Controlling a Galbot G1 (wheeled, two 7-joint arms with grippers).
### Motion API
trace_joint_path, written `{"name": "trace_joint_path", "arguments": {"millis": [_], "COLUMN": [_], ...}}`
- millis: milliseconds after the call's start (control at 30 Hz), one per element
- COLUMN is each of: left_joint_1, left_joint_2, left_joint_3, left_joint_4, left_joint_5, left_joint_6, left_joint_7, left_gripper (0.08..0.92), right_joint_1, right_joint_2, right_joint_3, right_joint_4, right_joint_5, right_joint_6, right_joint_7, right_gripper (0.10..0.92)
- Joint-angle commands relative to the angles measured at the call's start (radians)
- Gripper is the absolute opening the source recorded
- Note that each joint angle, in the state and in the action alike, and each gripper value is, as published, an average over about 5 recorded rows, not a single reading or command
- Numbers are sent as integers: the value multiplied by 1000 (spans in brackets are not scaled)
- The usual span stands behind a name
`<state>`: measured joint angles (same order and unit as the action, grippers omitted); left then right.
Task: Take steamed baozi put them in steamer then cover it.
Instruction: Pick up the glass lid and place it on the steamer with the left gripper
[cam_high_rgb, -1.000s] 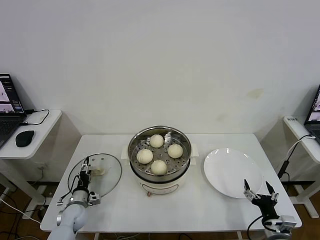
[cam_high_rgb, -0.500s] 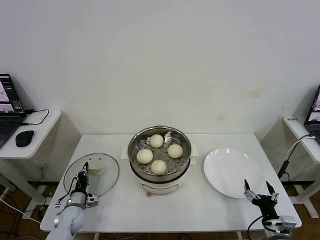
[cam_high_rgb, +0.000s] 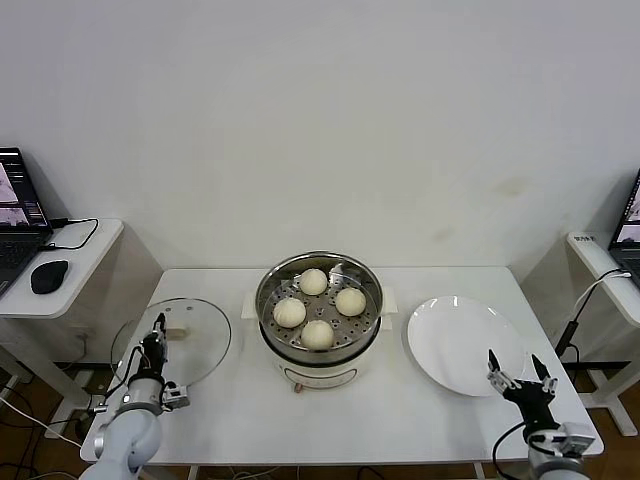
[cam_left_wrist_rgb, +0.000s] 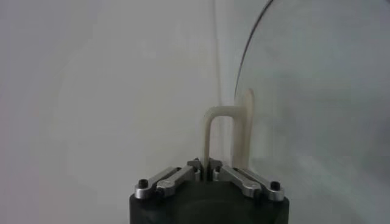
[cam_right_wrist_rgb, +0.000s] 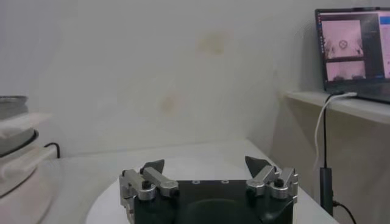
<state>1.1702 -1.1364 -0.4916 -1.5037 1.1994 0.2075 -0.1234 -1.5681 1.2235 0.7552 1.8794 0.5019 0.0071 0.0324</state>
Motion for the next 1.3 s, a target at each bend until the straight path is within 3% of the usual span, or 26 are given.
{"name": "trace_joint_path", "arguments": {"millis": [33,300,700,1300], "left_joint_1": [100,80,47,-158], "left_joint_2": [30,9,-81,-340], "left_joint_3": [-17,20,180,446], "left_joint_4": [-407,-503,-698,-458], "left_joint_5": [10,198,180,292], "left_joint_6": [179,368,396,395], "left_joint_7": [166,289,411,446], "left_gripper": [139,139,139,139], "right_joint_1": [4,12,24,31], "right_joint_2": [-1,-6,11,38], "right_joint_3": [3,-1,4,46], "right_joint_4": [21,10,3,-15], "right_joint_5": [22,22,20,5], "right_joint_6": [-16,-9,-19,-26], "right_joint_7": [5,2,-1,-4], "right_gripper": [823,823,823,822]}}
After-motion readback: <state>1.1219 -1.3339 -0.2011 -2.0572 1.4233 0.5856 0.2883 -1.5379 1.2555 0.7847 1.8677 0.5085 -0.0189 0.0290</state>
